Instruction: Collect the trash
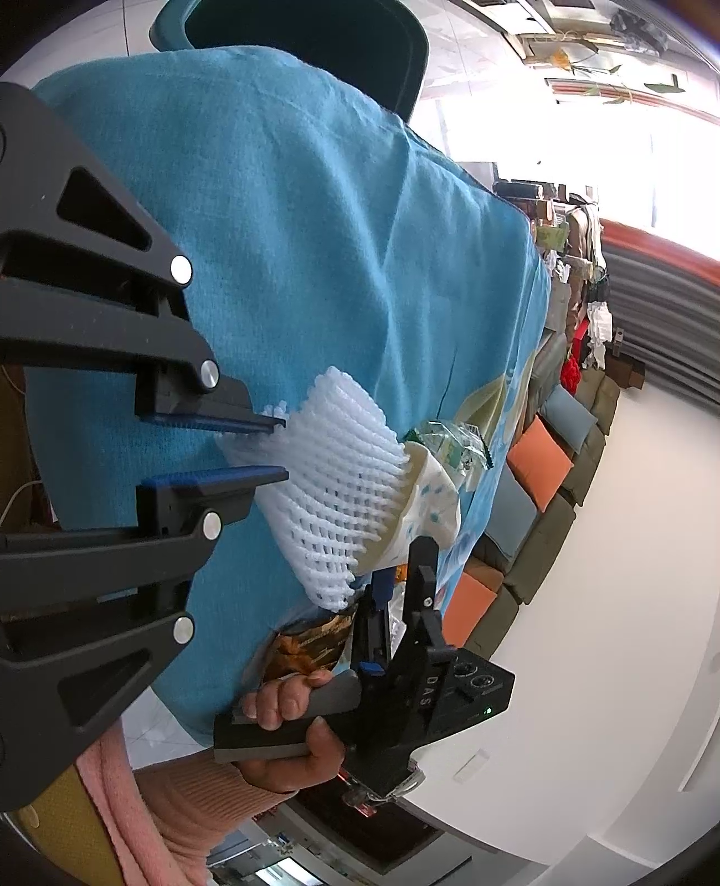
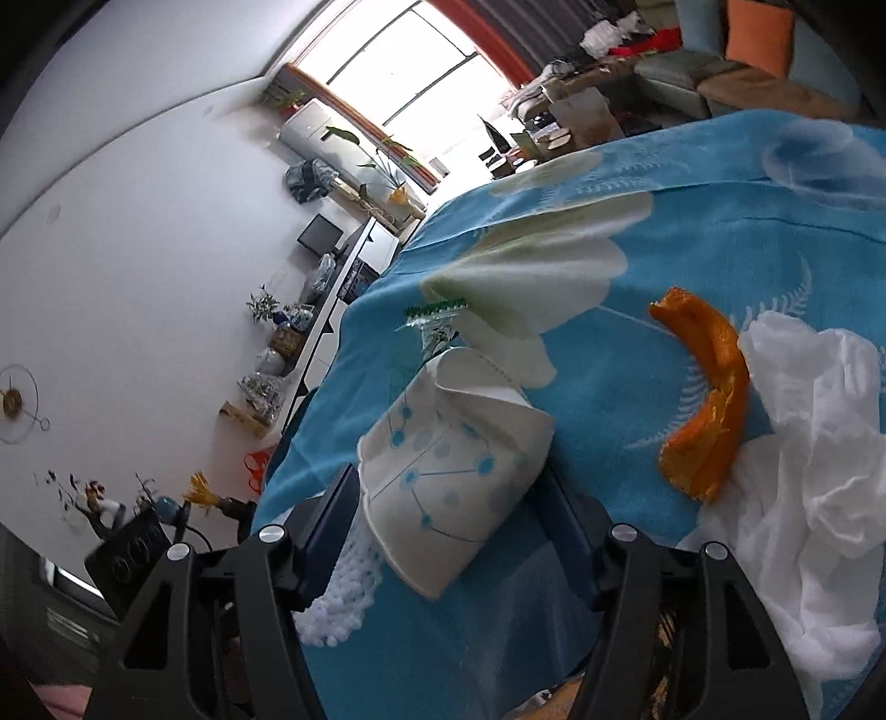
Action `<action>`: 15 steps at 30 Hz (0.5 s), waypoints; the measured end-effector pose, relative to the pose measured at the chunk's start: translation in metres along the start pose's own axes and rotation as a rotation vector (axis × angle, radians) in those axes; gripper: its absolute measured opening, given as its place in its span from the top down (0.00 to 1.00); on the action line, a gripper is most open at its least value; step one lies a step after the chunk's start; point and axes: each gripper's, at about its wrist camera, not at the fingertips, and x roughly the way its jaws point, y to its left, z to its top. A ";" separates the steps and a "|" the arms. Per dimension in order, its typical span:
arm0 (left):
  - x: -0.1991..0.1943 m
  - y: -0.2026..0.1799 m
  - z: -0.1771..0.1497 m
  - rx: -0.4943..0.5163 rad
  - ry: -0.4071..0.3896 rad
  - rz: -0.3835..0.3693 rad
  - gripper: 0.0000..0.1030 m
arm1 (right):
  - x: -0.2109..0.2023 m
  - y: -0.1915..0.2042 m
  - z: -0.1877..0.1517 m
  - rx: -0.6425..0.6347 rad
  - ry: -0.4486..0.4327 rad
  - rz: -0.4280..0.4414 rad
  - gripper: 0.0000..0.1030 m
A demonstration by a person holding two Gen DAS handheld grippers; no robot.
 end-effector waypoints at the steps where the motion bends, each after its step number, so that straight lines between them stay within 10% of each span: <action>1: 0.000 0.000 0.000 0.001 -0.001 0.001 0.89 | 0.000 -0.001 0.000 0.007 0.001 -0.003 0.51; 3: 0.000 -0.001 0.000 0.006 -0.003 0.007 0.90 | 0.004 -0.005 -0.002 0.028 0.024 0.013 0.69; 15: -0.019 -0.002 0.000 0.016 -0.051 0.033 0.92 | -0.019 0.008 -0.010 -0.045 -0.067 0.043 0.83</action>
